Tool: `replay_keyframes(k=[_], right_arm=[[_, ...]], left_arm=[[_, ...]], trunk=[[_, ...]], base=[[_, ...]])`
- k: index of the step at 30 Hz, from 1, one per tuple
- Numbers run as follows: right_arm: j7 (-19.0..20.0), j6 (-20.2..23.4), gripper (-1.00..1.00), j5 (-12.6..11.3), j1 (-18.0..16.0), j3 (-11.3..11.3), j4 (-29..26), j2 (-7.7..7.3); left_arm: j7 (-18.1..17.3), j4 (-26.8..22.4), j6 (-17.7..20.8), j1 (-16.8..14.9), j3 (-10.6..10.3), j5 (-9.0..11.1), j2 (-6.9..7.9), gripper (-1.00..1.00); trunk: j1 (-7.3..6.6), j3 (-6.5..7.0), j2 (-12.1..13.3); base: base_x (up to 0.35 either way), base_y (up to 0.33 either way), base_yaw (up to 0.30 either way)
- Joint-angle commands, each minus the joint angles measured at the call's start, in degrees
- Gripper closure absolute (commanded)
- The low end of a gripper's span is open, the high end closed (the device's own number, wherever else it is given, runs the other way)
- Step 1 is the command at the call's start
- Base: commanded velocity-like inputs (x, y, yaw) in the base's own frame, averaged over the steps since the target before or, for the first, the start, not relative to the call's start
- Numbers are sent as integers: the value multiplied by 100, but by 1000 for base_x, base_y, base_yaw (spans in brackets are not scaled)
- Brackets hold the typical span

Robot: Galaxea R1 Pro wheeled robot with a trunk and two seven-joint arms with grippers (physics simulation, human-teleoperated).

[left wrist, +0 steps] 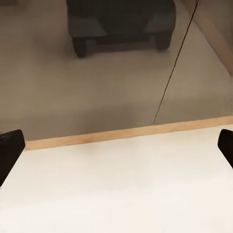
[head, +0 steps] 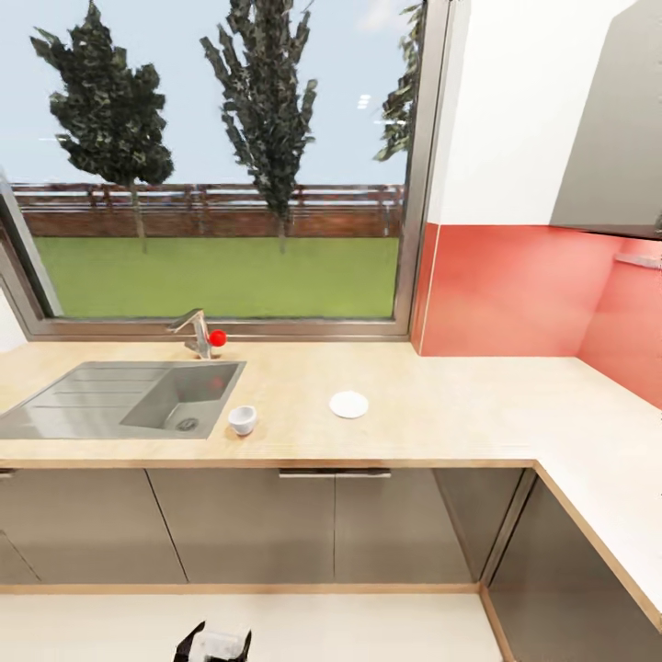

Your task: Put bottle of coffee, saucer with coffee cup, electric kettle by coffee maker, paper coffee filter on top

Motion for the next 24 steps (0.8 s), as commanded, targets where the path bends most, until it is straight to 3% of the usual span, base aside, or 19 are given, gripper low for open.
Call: replay_keyframes(k=[1, 4, 9, 14, 21, 24], right_arm=[[-30, -93, -100, 59, -5, -5, -13, 70], [-36, -326, -100, 60, -5, -3, -87, 227], [-45, -881, -100, 61, -5, -1, -548, 504], [-53, -1017, -100, 58, -5, -1, -1282, 656], [-61, -1054, -100, 36, -5, -1, -2272, 725], [-59, -1059, -100, 35, -5, -1, -2719, 905]], left_arm=[[-17, -118, -23, -4, 37, 49, 15, -100], [-28, -445, -35, -1, 172, 49, 31, -100], [-89, -1420, -36, 22, 356, 56, 73, -100], [-65, -2451, -25, 26, 390, 53, 55, -100], [-31, -3749, -14, 23, 379, 51, 14, -100], [-31, -4190, 34, -4, 373, 56, 4, -100]], trunk=[[2, -13, -13], [2, -13, -13], [2, -13, -13], [2, -13, -13], [2, -13, -13], [2, -13, -13]], base=[[-96, 0, 0], [-55, 0, 0], [-13, 0, 0], [-2, 0, 0], [0, 0, 0], [0, 0, 0]])
